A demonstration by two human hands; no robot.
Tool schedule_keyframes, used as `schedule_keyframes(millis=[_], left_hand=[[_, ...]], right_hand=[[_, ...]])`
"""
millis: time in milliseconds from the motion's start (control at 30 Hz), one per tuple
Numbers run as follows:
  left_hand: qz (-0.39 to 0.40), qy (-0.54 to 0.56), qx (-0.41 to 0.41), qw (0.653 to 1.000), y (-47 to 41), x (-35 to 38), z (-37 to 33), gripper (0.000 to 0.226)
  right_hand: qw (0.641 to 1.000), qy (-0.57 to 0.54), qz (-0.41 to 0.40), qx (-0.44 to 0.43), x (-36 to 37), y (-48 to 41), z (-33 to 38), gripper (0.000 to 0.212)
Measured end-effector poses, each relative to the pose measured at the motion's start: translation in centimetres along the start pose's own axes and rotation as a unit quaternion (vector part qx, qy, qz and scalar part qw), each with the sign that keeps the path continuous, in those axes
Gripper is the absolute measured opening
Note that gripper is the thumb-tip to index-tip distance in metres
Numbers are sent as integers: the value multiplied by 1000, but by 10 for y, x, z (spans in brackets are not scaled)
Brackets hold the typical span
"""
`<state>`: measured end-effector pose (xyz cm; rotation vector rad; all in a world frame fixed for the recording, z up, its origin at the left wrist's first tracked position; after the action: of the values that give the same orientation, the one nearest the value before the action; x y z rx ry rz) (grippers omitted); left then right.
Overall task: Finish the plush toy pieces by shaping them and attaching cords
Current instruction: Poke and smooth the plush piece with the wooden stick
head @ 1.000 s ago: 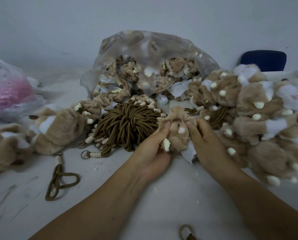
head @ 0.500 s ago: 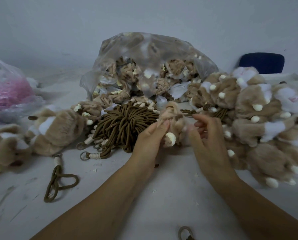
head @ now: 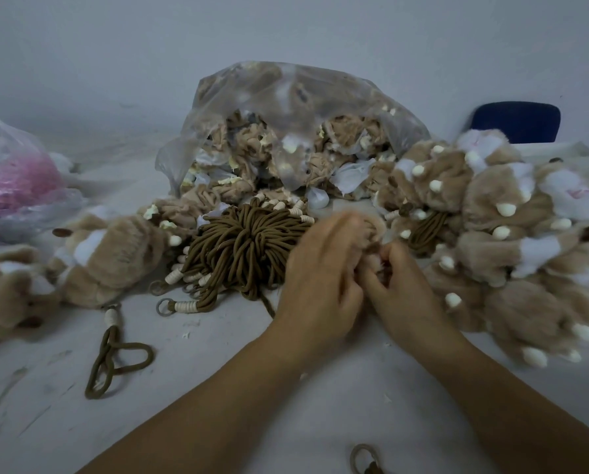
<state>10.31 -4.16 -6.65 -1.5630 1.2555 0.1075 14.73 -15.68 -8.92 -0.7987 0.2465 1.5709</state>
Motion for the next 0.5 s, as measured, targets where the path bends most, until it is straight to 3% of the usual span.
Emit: schedule_keyframes(millis=[67, 100, 167, 267, 400, 500], left_hand=[[64, -88, 102, 989, 5, 13, -11, 71], [96, -114, 123, 981, 8, 19, -13, 72], [120, -154, 118, 973, 11, 24, -10, 74], [68, -162, 73, 982, 8, 13, -7, 68], [6, -160, 44, 986, 2, -2, -11, 42], [-11, -158, 32, 987, 0, -6, -12, 28]], right_hand=[[990, 122, -40, 56, 5, 13, 0, 33], [992, 100, -26, 70, 2, 11, -5, 41], [996, -25, 84, -15, -6, 2, 1, 46], [984, -106, 95, -104, -13, 5, 17, 41], [989, -42, 5, -139, -10, 12, 28, 18], [976, 4, -64, -207, -15, 13, 34, 24]])
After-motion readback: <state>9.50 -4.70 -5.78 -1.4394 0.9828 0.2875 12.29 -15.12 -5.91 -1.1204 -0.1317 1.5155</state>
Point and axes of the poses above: each hand's wrist, its own y-axis away from the middle knuckle, its own x-axis out of the palm, z = x × y, the point moved 3 cm from there along -y, towards the middle knuckle, and after that the axes turned 6 degrees about z, right-handed, at the moved point
